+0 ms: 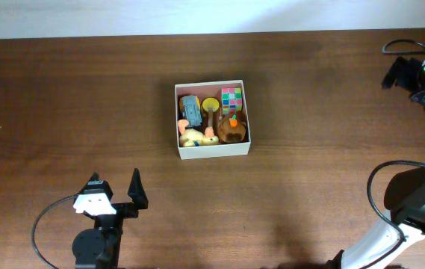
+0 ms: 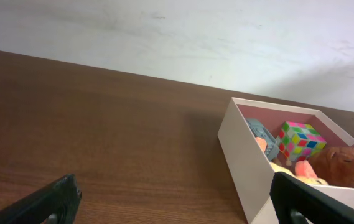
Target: Pack container
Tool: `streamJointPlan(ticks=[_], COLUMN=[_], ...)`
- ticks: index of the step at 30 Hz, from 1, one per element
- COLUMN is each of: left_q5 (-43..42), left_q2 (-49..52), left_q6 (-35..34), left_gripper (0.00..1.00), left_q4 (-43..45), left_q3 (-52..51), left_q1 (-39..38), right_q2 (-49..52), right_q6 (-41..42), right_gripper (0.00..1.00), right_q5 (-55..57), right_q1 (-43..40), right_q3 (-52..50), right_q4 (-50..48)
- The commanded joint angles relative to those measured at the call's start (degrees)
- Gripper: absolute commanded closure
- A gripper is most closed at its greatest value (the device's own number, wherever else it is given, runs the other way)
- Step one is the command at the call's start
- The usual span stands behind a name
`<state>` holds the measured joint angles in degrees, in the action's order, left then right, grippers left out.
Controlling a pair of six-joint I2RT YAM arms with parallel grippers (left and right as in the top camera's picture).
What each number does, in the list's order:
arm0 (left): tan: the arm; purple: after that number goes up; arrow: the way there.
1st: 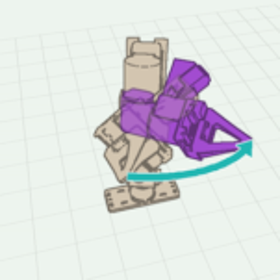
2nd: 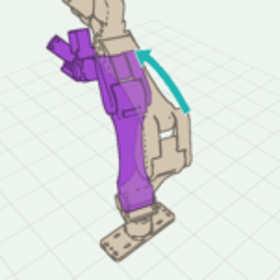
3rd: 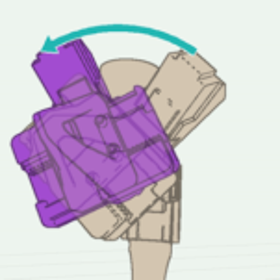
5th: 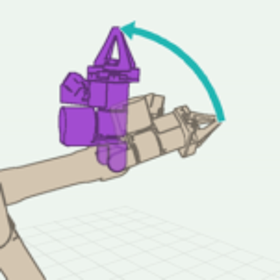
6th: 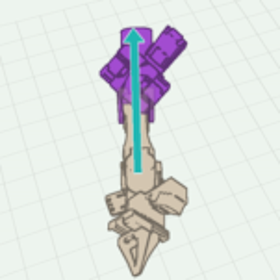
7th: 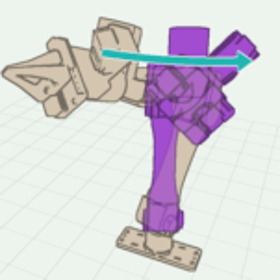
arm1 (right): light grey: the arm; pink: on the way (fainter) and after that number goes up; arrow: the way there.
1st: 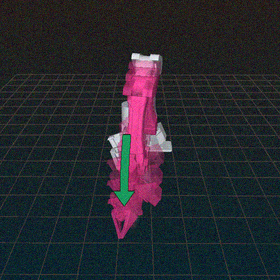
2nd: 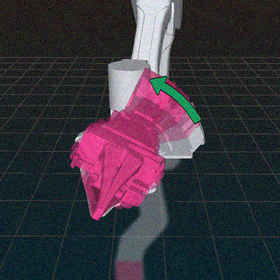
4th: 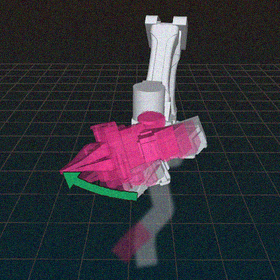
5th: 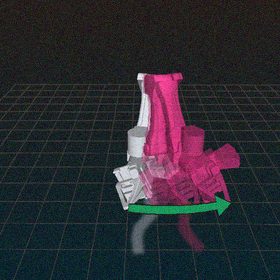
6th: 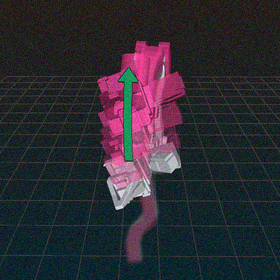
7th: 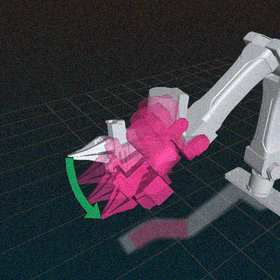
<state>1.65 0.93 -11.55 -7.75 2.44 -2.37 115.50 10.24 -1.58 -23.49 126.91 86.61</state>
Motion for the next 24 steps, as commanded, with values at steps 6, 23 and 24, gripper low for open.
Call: streamJointPlan(ticks=[6, 23, 24], left_q5=[-0.8, -0.8, -0.8], left_q2=[-0.6, -0.6, -0.6], left_q6=[1.1, 1.1, 1.1], left_gripper=[0.01, 0.01, 0.01], left_q4=[0.0, 0.0, 0.0], left_q3=[-0.5, -0.5, -0.5], left_q1=[0.3, 0.3, 0.3], right_q2=[0.2, -34.4, -37.6], right_q6=[-0.3, -0.5, -0.5], right_gripper=[0.01, 0.01, 0.01], right_q5=[-0.3, 5.6, 4.7], right_q1=[0.7, 31.9, 32.0], right_q3=[0.4, -39.9, -44.0], right_q4=[0.0, -37.0, -40.0])
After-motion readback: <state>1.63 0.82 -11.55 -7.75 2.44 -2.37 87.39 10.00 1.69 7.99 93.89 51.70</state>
